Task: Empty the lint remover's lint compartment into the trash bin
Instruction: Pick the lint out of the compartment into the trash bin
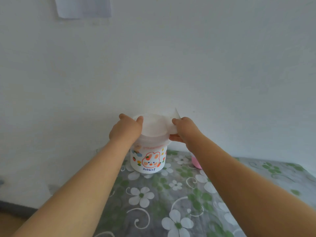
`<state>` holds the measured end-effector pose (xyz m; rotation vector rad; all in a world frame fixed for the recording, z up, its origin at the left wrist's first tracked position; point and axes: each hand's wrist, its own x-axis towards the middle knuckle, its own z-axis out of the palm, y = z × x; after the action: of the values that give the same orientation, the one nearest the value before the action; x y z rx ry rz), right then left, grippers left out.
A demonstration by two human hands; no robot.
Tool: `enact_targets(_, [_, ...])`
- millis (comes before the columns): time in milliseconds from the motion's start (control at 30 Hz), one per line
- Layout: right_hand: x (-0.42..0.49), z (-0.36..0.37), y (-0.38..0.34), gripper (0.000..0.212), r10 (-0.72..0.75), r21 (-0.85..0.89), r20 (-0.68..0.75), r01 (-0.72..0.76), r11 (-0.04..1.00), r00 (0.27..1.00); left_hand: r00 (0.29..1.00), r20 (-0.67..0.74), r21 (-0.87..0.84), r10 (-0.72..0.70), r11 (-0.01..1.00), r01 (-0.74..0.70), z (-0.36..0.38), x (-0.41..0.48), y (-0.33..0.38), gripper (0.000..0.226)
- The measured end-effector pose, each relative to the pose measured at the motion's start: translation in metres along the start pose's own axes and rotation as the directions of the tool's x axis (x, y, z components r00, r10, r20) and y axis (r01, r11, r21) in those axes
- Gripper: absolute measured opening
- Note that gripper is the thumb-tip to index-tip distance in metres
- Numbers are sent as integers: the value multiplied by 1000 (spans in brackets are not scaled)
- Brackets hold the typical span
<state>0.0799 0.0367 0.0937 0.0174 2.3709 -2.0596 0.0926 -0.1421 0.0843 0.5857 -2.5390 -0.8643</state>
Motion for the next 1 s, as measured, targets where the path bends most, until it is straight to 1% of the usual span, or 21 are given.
enact_targets(100, [7,20,1,33,-34,-3,7,34,999,999,995,22,-211,-95,973,98,-9,21,-13,70])
enact_targets(200, [15,38,2,33,-57,9,17,56,998,998,986,113,-431,-126,887,163,-18,43,-25,71])
enact_targets(267, [19,47,4,30,-66,-4,22,66,998,998,975,178,-545,-130,812,208,-21,53,-32,66])
enact_targets(333, [23,53,5,25,-78,-18,31,79,997,996,966,236,-628,-105,742,234,-21,59,-37,53])
enact_targets(400, [27,59,7,22,-95,-42,42,96,994,995,958,274,-658,-78,712,246,-19,63,-42,41])
enact_targets(433, [29,62,7,21,-102,-53,45,105,993,994,957,280,-660,-81,707,253,-18,65,-44,40])
enact_targets(567, [34,72,10,17,-130,-78,72,136,988,989,952,275,-642,-132,712,284,-13,73,-48,49])
enact_targets(667, [38,77,11,13,-136,-86,78,143,986,988,950,280,-643,-137,708,292,-8,80,-48,54])
enact_targets(733, [39,79,13,14,-136,-85,85,143,986,987,954,273,-654,-123,704,278,-7,84,-47,54])
enact_targets(833, [40,80,16,18,-146,-130,102,159,979,984,956,275,-647,-102,716,262,-4,86,-46,56])
enact_targets(933, [40,80,16,22,-142,-145,114,158,977,983,957,267,-645,-113,717,265,-2,85,-44,56])
enact_targets(1000, [37,78,15,20,-136,-136,115,152,979,984,961,246,-620,-126,742,256,-2,83,-41,53])
